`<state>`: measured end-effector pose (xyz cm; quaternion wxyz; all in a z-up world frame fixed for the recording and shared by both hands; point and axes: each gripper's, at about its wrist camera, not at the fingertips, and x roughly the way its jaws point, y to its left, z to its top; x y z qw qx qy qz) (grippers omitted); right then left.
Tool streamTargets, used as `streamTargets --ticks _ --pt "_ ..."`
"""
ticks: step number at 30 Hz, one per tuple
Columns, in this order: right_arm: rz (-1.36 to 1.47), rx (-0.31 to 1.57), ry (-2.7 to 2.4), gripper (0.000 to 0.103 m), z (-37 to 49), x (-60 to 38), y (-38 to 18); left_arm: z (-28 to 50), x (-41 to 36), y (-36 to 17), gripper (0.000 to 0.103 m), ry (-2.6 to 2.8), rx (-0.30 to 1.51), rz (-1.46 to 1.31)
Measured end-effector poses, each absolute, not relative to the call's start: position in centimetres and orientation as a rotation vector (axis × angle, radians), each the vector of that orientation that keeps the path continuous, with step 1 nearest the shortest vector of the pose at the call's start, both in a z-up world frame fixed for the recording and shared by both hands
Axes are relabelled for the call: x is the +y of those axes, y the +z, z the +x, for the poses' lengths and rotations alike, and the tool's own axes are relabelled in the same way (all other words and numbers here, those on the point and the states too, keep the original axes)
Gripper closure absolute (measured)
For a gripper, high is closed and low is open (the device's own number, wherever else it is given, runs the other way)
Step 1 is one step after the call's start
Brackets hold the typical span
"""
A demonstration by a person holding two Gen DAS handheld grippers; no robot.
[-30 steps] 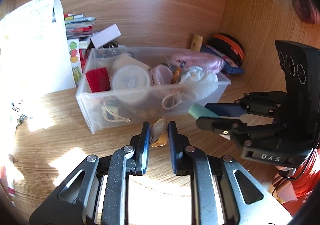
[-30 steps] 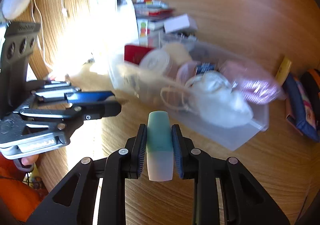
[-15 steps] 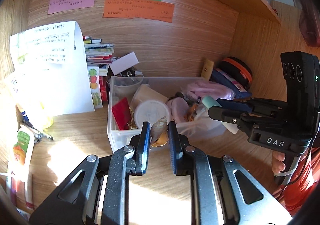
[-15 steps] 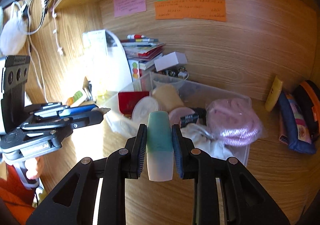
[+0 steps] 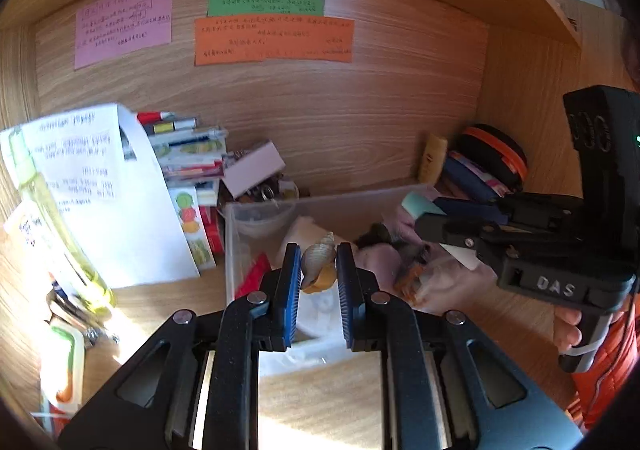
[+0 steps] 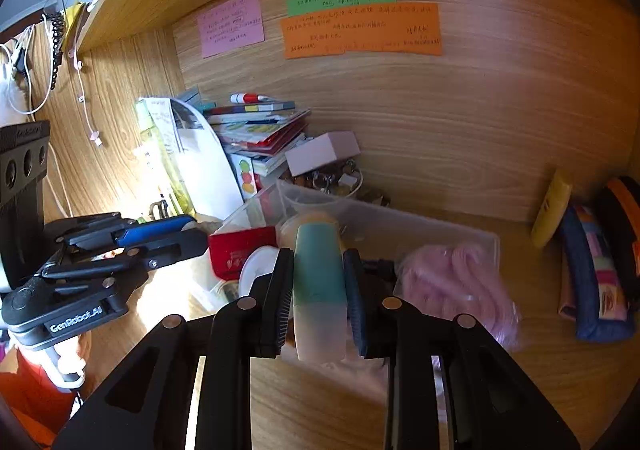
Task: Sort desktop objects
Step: 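Carry the shell piece and mint-green tube over the clear box with both tools, then lower into the box and open both tools to release the shell and tube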
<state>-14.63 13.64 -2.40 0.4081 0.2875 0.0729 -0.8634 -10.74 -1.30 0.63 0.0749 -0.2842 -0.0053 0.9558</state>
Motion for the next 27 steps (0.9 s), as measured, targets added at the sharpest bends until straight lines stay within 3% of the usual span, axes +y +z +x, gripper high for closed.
streamTargets --ticks 10,27 --pt "0.689 0.309 -2.205 0.080 -16.8 11.5 -2.9 -15.3 -1.5 -0.4 0.086 2.885 -0.053 -0.923" --pt "0.796 0.344 -2.217 0.080 -18.5 11.3 -6.6 -16.9 -0.9 -3.8 0.086 2.873 -0.017 -1.040"
